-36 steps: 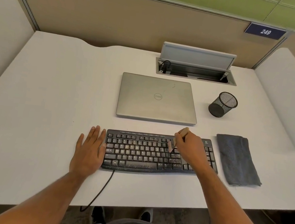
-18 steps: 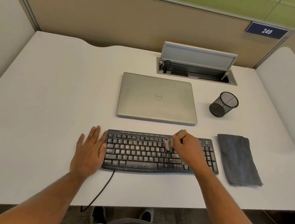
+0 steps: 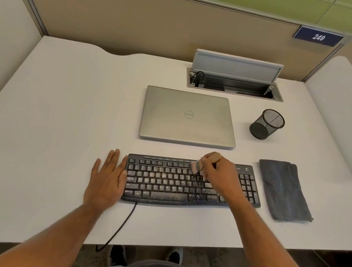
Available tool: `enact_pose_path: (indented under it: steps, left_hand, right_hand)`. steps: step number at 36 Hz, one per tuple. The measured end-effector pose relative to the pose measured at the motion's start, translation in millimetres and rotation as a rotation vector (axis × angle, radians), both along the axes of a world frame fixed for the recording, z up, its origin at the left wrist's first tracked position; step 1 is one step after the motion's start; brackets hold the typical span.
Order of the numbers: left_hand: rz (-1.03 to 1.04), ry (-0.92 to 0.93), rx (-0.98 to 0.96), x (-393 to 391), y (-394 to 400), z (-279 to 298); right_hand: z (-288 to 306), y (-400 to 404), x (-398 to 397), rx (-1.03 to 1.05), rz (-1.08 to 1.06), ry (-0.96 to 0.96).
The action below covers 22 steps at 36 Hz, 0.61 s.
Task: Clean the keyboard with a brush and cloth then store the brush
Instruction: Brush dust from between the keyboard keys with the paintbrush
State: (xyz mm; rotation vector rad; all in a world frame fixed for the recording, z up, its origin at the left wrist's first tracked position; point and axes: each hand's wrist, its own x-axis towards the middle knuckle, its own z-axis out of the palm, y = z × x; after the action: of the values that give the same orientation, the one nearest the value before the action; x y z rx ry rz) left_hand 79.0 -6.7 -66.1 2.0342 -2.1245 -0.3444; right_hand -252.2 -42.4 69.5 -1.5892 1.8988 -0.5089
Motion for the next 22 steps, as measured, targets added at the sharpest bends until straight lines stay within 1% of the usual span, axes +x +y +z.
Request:
enact_pose_path:
  steps: [7, 12, 16, 18, 22]
  left_hand:
    - [-0.004, -0.010, -0.004, -0.1, 0.1, 0.7]
    - [-0.004, 0.000, -0.002, 0.2, -0.5, 0.4]
    - [-0.004, -0.004, -0.002, 0.3, 0.0, 0.8]
    - [-0.004, -0.006, 0.000, -0.1, 0.4, 1.0]
    - [-0.001, -0.005, 0.004, -0.6, 0.2, 2.4]
  right_hand:
    - [1.7, -4.9, 2.7, 0.095, 0.044, 0.115]
    - [4.8, -3.1, 6.2, 0.017, 0.007, 0.040]
    - [3.4, -3.1, 6.5, 0.100, 0.040, 0.102]
    - [3.3, -4.4, 5.8, 0.101, 0.032, 0.109]
    - [5.0, 0.2, 7.5, 0.036, -0.001, 0.029]
